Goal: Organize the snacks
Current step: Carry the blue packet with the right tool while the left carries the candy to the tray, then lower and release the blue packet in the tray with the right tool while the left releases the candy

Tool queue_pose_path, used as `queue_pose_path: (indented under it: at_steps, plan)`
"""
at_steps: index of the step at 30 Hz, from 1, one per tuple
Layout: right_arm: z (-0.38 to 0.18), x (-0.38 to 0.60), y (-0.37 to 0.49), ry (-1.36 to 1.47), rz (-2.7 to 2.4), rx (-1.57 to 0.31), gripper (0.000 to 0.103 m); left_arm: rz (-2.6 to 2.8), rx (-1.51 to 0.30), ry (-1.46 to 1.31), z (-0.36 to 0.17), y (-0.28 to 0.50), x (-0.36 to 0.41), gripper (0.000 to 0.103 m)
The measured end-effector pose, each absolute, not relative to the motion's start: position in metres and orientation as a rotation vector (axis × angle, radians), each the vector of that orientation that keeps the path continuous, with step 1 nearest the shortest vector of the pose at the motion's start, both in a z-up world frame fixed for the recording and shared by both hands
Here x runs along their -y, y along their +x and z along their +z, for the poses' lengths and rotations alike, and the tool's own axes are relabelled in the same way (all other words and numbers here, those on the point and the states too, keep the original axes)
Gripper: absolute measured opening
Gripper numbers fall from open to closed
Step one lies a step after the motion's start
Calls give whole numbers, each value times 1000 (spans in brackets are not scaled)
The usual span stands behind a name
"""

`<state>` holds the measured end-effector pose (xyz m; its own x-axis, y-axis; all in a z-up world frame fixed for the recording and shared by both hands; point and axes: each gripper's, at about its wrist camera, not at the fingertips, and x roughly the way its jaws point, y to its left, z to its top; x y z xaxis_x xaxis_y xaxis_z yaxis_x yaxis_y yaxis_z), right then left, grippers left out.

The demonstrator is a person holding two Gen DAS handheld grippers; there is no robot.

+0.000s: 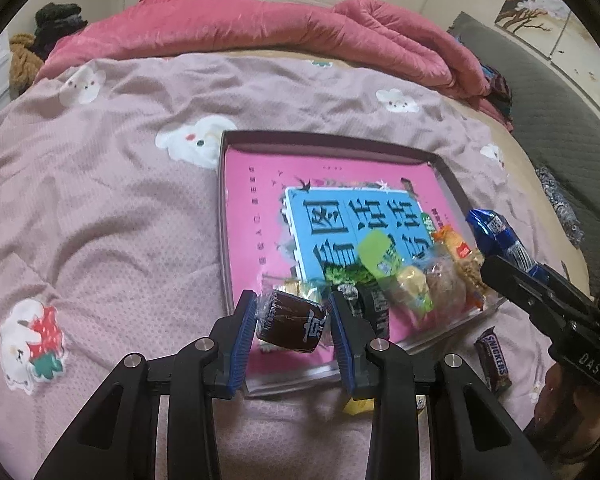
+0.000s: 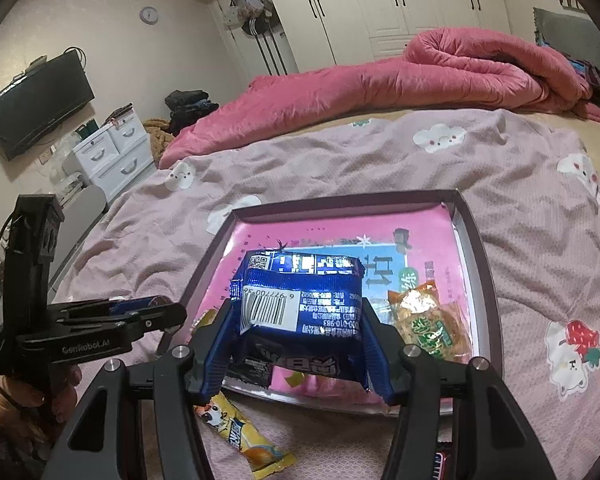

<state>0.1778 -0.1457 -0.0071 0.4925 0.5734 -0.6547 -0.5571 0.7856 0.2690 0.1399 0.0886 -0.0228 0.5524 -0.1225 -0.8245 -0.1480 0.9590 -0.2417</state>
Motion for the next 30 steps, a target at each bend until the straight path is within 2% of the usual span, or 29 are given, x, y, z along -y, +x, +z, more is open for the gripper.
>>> queue_pose_path:
  at_steps: [14, 30]
  plan:
    - [-28, 139, 183, -2, 668, -841, 58, -10, -1039, -314, -49, 137, -78, 38]
    - [-43, 126, 190, -8, 657, -879, 59, -13, -1051, -307, -56, 142, -73, 38]
